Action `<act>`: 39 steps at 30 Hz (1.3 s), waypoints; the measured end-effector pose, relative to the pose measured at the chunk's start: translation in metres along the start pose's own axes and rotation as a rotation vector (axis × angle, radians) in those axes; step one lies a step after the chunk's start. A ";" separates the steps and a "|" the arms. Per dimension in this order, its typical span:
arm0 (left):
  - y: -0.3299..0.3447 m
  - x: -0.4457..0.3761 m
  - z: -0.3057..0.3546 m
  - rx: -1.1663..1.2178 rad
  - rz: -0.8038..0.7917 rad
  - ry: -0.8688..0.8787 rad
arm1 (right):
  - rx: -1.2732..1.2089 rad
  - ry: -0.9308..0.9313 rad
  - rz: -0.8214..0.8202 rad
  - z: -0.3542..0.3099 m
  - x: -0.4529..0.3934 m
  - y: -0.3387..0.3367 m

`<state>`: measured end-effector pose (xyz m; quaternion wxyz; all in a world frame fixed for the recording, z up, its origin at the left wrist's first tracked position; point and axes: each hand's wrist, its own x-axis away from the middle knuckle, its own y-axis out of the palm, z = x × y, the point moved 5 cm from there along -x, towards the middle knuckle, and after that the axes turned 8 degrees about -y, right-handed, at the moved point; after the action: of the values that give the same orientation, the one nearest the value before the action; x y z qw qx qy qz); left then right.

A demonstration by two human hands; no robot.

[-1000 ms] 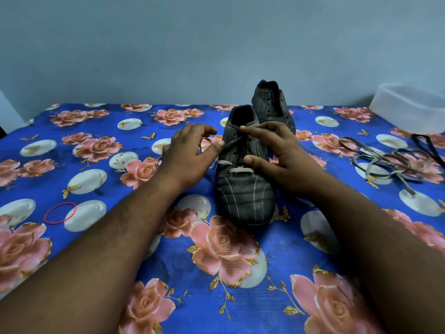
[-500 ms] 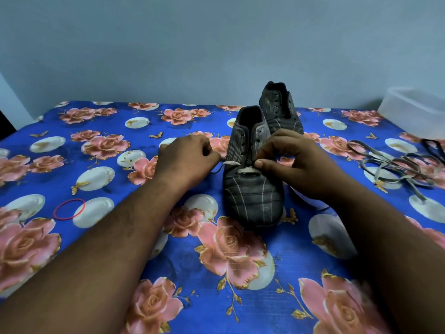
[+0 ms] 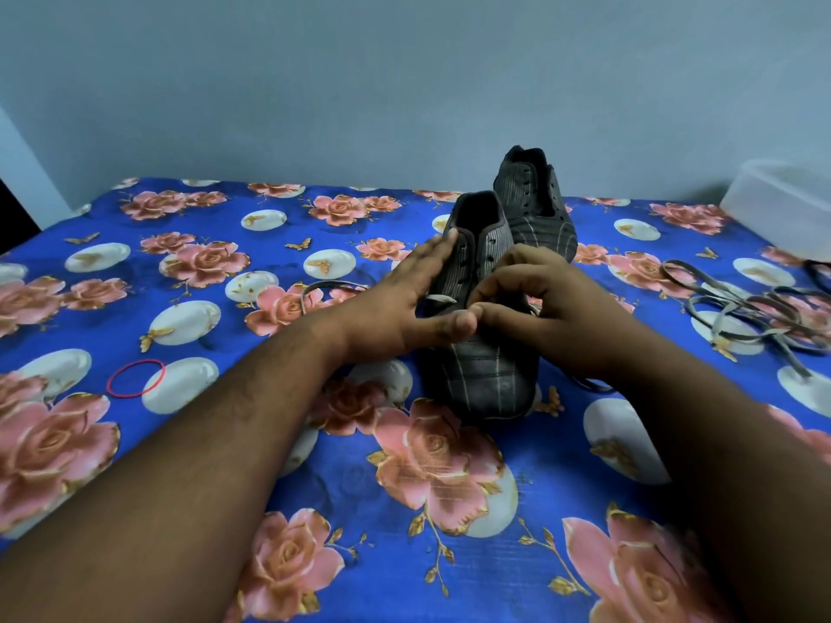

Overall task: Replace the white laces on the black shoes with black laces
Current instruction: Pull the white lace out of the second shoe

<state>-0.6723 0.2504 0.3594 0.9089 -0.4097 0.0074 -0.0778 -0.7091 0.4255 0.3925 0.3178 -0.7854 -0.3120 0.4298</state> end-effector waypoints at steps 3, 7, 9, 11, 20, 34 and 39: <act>0.003 0.002 0.003 -0.043 -0.021 -0.007 | -0.028 0.046 -0.009 -0.002 0.000 0.000; 0.003 0.002 0.003 -0.012 0.005 -0.033 | -0.073 0.092 0.003 -0.004 0.000 0.000; 0.003 0.004 0.005 0.004 0.004 -0.046 | -0.116 0.101 -0.003 -0.007 0.000 0.000; 0.003 0.005 0.008 0.015 0.008 -0.050 | -0.215 0.114 -0.004 -0.011 0.000 -0.001; 0.003 0.007 0.011 0.006 0.021 -0.050 | -0.777 0.320 0.111 -0.009 0.005 -0.002; 0.003 0.006 0.008 0.008 0.022 -0.055 | 0.150 0.004 0.092 -0.033 -0.004 -0.003; 0.002 0.008 0.011 0.022 0.027 -0.057 | -0.446 0.117 0.153 -0.032 -0.003 -0.004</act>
<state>-0.6636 0.2587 0.3657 0.9142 -0.4015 -0.0137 -0.0537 -0.6835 0.4182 0.4103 0.1206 -0.8811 -0.3200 0.3267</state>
